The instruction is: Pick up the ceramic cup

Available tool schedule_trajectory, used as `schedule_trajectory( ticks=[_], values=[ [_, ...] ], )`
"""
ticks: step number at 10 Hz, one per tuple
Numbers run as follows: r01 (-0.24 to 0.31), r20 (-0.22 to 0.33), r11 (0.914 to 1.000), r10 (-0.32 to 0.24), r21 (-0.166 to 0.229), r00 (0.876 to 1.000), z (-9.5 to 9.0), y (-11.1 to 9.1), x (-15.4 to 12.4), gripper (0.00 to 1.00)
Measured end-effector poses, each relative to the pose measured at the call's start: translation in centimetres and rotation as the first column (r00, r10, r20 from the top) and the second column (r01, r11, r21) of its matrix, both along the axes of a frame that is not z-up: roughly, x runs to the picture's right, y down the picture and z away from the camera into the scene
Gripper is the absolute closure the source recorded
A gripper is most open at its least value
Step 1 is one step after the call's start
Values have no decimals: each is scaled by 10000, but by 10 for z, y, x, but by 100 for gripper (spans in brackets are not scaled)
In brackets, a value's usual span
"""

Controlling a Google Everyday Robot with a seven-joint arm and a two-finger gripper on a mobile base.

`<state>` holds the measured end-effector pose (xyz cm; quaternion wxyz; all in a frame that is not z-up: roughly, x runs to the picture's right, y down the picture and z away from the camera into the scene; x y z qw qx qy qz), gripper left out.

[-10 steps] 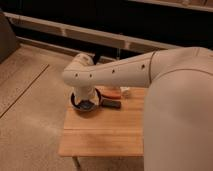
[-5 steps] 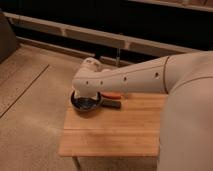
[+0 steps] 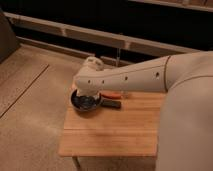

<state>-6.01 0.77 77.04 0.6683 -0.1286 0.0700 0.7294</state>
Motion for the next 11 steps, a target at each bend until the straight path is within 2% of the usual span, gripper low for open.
schedule_trajectory(
  ticks=[2, 4, 6, 9, 11],
  values=[
    [-71, -131, 9969, 81, 784, 9999, 17, -42, 29, 35],
    [-15, 6, 9928, 15, 1201, 10000, 37, -65, 38, 35],
    [-96, -102, 9919, 110, 1264, 9999, 50, -70, 52, 35],
    [-59, -72, 9922, 68, 1248, 10000, 50, -69, 49, 35],
    [165, -447, 9915, -108, 1291, 9989, 55, -74, 60, 35]
  ],
)
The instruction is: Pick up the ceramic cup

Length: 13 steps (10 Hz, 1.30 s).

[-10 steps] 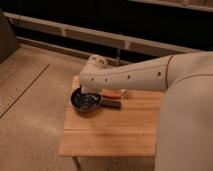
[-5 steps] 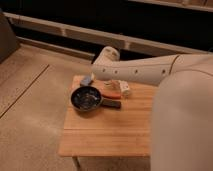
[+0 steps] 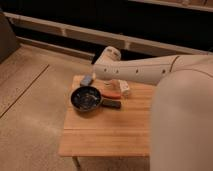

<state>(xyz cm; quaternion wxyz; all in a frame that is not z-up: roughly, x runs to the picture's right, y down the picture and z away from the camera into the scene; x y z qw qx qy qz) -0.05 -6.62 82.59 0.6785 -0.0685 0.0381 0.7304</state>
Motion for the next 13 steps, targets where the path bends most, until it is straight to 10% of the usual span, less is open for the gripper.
schedule_trajectory(
  ticks=[5, 13],
  values=[
    [598, -957, 9966, -541, 571, 9939, 43, -45, 25, 35],
    [476, -939, 9979, -433, 442, 9946, 111, -73, 39, 35]
  ],
)
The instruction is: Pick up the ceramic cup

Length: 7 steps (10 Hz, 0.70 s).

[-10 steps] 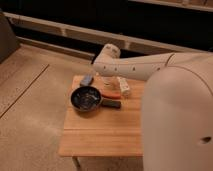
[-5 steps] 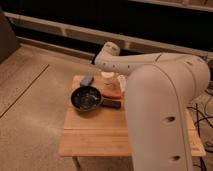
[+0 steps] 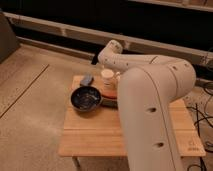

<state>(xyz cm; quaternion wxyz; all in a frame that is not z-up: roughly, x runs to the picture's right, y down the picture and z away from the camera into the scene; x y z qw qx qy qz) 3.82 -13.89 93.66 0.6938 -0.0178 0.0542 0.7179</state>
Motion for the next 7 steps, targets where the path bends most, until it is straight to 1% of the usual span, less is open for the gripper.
schedule_trajectory(
  ticks=[1, 2, 4, 6, 7],
  values=[
    [130, 155, 9999, -129, -87, 9998, 4, 3, -10, 35],
    [417, 452, 9988, -406, -248, 9982, 11, 9, -31, 35],
    [794, 776, 9955, -753, -510, 9941, 21, 22, -55, 35],
    [1053, 946, 9908, -971, -854, 9908, 33, 36, -67, 35],
    [1143, 956, 9880, -1044, -1043, 9899, 39, 44, -69, 35]
  ],
)
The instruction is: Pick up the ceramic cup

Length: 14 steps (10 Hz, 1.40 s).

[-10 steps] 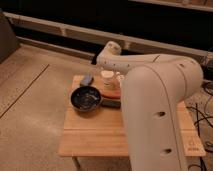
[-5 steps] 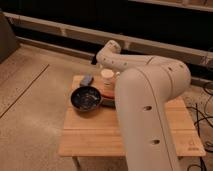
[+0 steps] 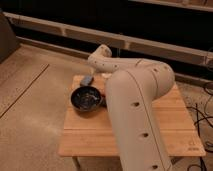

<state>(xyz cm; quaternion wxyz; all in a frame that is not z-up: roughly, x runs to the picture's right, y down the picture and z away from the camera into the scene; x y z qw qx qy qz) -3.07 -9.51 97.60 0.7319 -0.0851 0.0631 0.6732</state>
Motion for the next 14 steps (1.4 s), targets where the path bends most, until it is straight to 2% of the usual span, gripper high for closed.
schedule_trajectory(
  ticks=[2, 3, 4, 5, 6, 8, 9, 10, 11, 14],
  values=[
    [14, -223, 9988, -25, -492, 9997, 15, 16, 9, 35],
    [36, -362, 9981, -58, -616, 9993, 19, 20, 15, 38],
    [159, -705, 9975, -207, -683, 9973, 23, 21, 27, 49],
    [336, -985, 9975, -395, -614, 9944, 25, 16, 34, 61],
    [461, -1163, 9975, -520, -528, 9918, 25, 11, 38, 69],
    [682, -1513, 9975, -699, -162, 9860, 19, -4, 42, 91],
    [684, -1520, 9976, -664, 77, 9862, 13, -13, 41, 97],
    [670, -1435, 9970, -608, 393, 9878, 4, -24, 37, 100],
    [682, -1172, 9938, -576, 883, 9914, -13, -39, 28, 100],
    [561, -304, 9851, -519, 1627, 9982, -51, -58, 4, 100]
  ],
)
